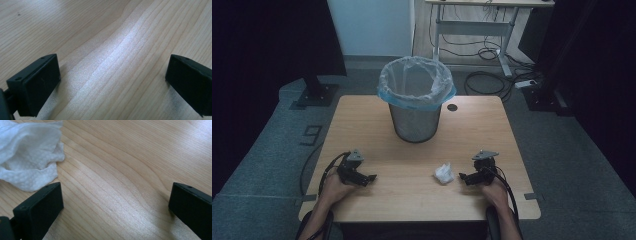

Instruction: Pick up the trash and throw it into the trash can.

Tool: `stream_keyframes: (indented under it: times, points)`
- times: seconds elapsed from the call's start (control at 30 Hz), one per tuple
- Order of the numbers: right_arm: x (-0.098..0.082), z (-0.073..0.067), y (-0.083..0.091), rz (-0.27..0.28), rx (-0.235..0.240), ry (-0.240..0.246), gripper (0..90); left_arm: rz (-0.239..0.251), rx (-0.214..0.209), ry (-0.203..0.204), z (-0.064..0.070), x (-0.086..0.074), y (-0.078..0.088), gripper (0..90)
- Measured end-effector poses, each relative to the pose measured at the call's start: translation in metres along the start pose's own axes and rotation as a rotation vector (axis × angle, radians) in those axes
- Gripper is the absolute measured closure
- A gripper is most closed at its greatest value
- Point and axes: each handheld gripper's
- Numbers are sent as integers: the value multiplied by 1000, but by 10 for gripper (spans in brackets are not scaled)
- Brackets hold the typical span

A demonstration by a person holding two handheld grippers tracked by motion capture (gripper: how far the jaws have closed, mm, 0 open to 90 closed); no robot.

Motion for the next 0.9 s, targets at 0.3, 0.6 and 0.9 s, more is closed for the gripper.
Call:
stream_keyframes:
  times: [0.3, 0.6, 0.9]
  points:
    - [0, -1, 0, 0, -5, -10, 0, 1, -2, -2, 0, 0, 0, 0]
    - [0, -1, 0, 0, -8, -13, 0, -3, 0, 2, 0, 1, 0, 0]
    - [0, -2, 0, 1, -11, -16, 0, -42, 2, 4, 2, 8, -1, 0]
Point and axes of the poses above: each handheld gripper's, and its own axes: y roughly backward along the jaws, x roughly out of its top, z roughly to its right, and after that the axes turned 7 degrees about -z, right-handed
